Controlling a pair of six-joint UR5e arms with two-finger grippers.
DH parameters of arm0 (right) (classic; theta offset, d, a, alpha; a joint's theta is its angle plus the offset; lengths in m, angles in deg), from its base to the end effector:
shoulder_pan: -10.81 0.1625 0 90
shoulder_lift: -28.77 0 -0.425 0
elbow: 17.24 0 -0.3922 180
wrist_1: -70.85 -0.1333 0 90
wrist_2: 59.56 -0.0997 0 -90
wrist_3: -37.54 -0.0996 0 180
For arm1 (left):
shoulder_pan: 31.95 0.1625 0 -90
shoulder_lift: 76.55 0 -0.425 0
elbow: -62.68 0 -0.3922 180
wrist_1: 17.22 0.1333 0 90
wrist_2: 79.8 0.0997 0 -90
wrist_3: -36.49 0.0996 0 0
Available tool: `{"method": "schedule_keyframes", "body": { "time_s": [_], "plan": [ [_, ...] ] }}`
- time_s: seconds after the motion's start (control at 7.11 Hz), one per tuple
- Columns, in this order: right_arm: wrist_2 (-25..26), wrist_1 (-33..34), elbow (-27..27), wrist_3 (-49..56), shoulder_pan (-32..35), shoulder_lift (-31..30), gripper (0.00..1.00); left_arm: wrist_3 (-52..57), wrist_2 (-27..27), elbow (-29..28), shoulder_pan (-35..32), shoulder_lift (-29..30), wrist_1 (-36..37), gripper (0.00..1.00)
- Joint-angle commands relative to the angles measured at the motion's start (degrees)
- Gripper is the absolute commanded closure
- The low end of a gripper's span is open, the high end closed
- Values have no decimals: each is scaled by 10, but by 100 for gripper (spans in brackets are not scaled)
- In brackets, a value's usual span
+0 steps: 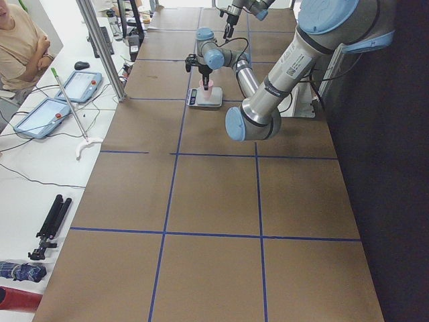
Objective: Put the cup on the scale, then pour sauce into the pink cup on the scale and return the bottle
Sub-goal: 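Carry the pink cup with the left gripper onto the scale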
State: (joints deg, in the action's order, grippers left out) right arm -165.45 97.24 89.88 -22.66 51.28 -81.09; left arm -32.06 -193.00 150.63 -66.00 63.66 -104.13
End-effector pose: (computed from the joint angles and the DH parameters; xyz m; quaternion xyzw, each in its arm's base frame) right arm -0.2199 -0.3270 0.5405 0.1913 -0.4789 0.0097 0.8567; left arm 0.5467 -0.4830 0.1364 0.0104 0.4187 -0.0227 0.9078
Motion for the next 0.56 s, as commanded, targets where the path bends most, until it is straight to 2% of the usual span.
{"method": "schedule_keyframes", "body": {
  "time_s": [0.0,0.42],
  "plan": [
    [0,-1,0,0,0,0,0,0,-1,-1,0,0,-1,100],
    [1,-1,0,0,0,0,0,3,-1,-1,0,1,-3,100]
  ]
}}
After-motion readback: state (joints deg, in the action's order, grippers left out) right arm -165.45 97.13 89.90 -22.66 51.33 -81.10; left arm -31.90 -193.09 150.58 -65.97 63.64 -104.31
